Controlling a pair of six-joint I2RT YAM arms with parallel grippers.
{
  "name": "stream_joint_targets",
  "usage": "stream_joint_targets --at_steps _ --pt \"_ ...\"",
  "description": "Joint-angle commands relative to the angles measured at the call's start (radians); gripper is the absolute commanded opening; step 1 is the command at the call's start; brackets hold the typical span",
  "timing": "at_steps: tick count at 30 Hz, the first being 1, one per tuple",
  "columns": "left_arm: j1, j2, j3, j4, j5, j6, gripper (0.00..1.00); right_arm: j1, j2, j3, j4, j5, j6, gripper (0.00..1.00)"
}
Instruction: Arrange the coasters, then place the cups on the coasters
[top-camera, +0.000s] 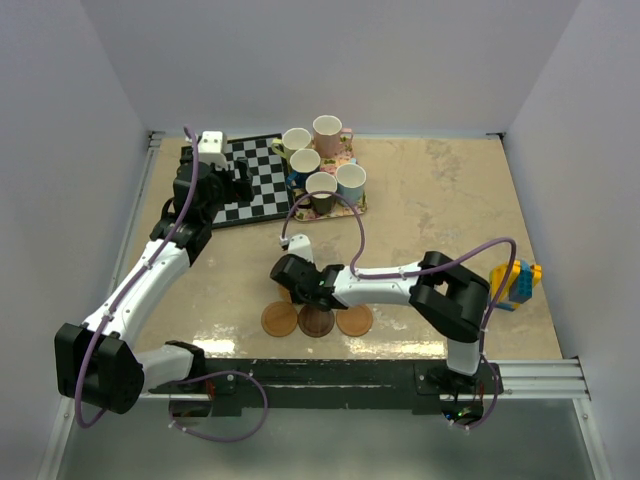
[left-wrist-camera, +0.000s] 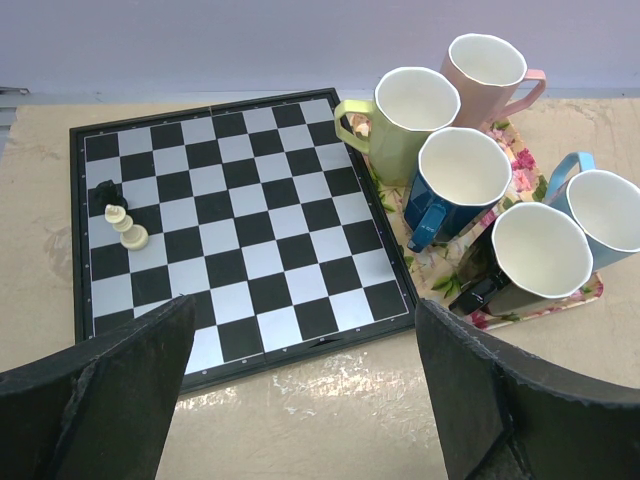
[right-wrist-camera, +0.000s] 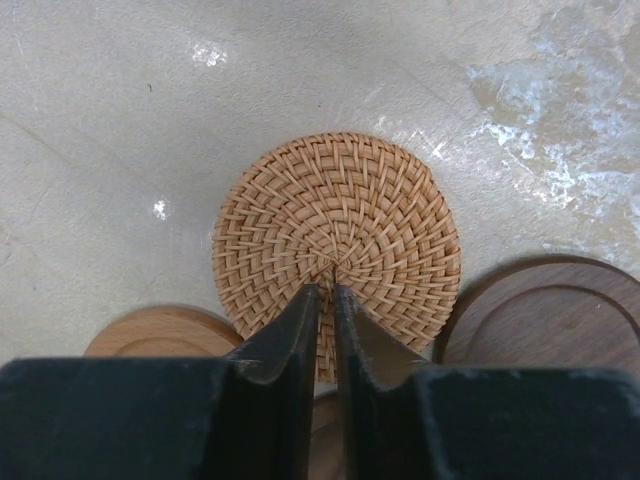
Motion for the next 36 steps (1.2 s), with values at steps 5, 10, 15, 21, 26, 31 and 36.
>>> stream_joint_targets --at_steps 5,10,15,21,26,31,36 --pt "-0.003 -0.010 -0.002 0.046 0.012 -0.001 0.95 -0.001 -0.145 0.104 -0.070 0.047 -0.062 0.28" --pt "-0.003 -0.013 -0.002 0.045 0.010 -0.001 0.96 -0.049 -0.234 0.156 -0.122 0.079 -0.126 0.39" --pt "-0.003 -0.018 -0.003 0.048 0.007 0.001 0.96 -0.190 -0.321 0.183 -0.108 0.036 -0.224 0.48" --pt "-0.003 -0.020 -0.002 0.048 0.005 0.005 0.96 -0.359 -0.300 0.261 -0.101 -0.019 -0.293 0.63" --pt "-0.003 -0.023 -0.004 0.050 0.012 0.005 0.96 -0.435 -0.216 0.344 -0.081 -0.041 -0.283 0.67" --pt "-0.003 -0.018 0.000 0.050 0.038 -0.001 0.96 -0.446 -0.101 0.459 -0.042 -0.004 -0.414 0.69" --pt "-0.003 -0.015 0.003 0.048 0.044 0.004 0.96 -0.529 -0.032 0.524 -0.013 -0.181 -0.577 0.67"
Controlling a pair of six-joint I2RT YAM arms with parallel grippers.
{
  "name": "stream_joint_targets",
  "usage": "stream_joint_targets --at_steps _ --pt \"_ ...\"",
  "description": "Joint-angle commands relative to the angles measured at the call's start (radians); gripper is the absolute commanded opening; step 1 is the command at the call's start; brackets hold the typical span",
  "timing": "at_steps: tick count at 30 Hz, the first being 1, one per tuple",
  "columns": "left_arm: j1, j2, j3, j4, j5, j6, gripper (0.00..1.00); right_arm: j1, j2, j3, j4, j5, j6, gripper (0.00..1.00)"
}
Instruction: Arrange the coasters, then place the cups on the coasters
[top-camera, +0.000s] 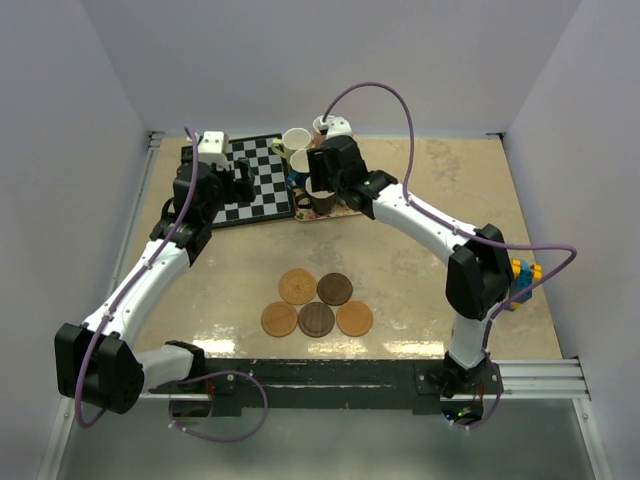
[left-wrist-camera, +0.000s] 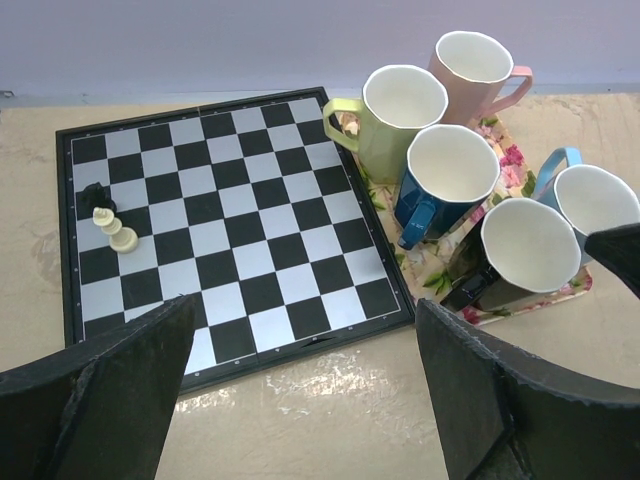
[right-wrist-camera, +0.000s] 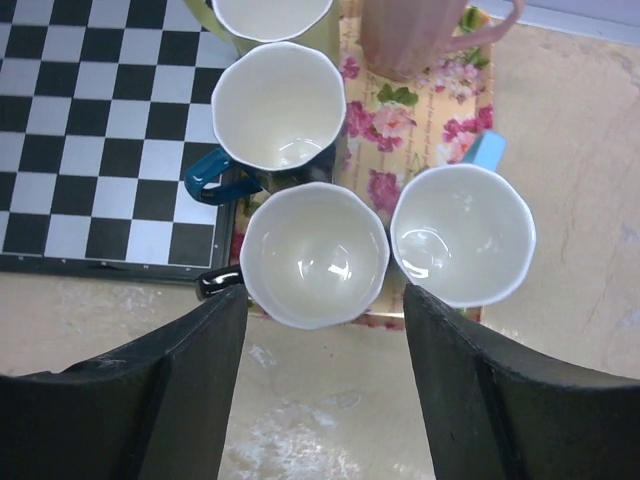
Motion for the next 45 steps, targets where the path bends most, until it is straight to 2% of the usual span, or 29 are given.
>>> stream_joint_targets --at_steps 1,7,11,17,31,37,41,45 --pt "-0.003 -0.016 0.006 0.047 0.020 0.004 0.96 -0.082 0.010 0.071 0.070 -0.170 -0.215 0.67" --pt "-0.003 -0.013 0.007 0.046 0.021 0.005 0.96 -0.154 0.055 0.120 0.027 -0.433 -0.427 0.66" --pt "-0.003 -0.010 0.007 0.044 0.021 0.005 0.96 -0.155 0.121 0.191 -0.039 -0.506 -0.538 0.64" --pt "-0.003 -0.007 0.009 0.044 0.020 0.008 0.96 -0.155 0.239 0.321 -0.142 -0.525 -0.622 0.58" --pt "-0.003 0.001 0.012 0.040 0.012 0.012 0.96 -0.155 0.332 0.383 -0.170 -0.513 -0.693 0.57" --pt "-0.003 0.001 0.012 0.040 0.011 0.012 0.96 -0.157 0.375 0.405 -0.202 -0.545 -0.716 0.49" --pt "-0.003 0.002 0.013 0.040 0.009 0.012 0.96 -0.158 0.406 0.436 -0.235 -0.553 -0.723 0.47" --pt "-0.003 0.002 0.013 0.038 0.006 0.013 0.96 -0.157 0.424 0.453 -0.248 -0.565 -0.725 0.38"
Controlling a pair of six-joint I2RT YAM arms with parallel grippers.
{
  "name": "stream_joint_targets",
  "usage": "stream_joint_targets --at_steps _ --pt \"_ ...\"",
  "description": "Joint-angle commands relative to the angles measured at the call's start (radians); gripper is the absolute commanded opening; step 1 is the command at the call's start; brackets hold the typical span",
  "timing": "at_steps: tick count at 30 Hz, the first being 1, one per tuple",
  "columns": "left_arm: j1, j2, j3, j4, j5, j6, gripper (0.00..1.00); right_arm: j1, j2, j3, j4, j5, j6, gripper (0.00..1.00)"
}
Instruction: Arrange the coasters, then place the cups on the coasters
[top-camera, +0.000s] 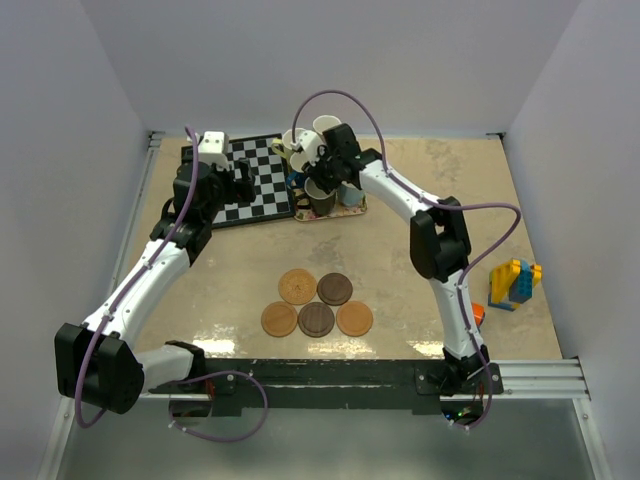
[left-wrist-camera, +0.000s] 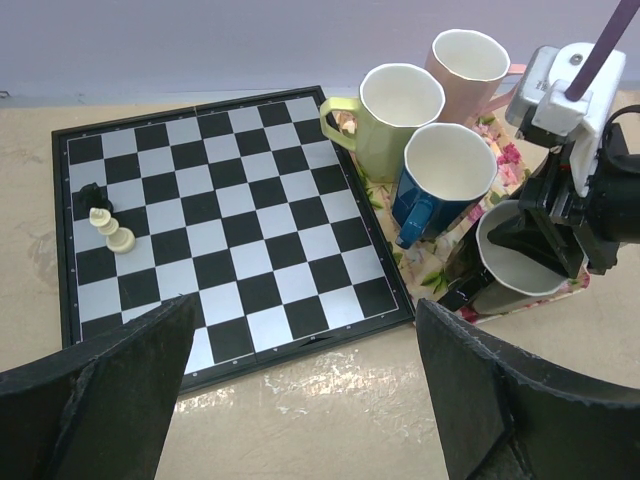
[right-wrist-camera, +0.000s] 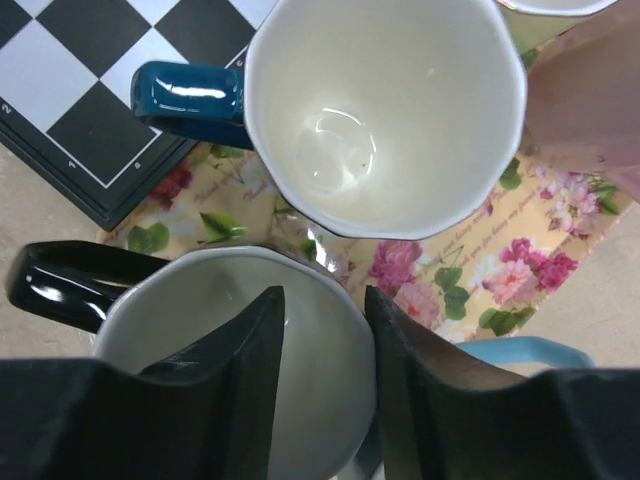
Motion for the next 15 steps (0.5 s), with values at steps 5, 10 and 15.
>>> stream_joint_targets --at_steps 5,10,15 --pt "-0.004 0.005 0.015 0.039 -0.008 0.014 0.96 -0.003 -0.017 0.050 -0.040 -0.047 -0.006 0.33" --pt "-0.003 0.005 0.016 0.039 -0.007 0.014 0.96 -0.003 -0.055 0.016 -0.016 -0.038 -0.004 0.21" --pt "-0.003 0.007 0.015 0.037 -0.007 0.014 0.96 -0.003 -0.061 0.022 -0.017 -0.030 -0.001 0.00"
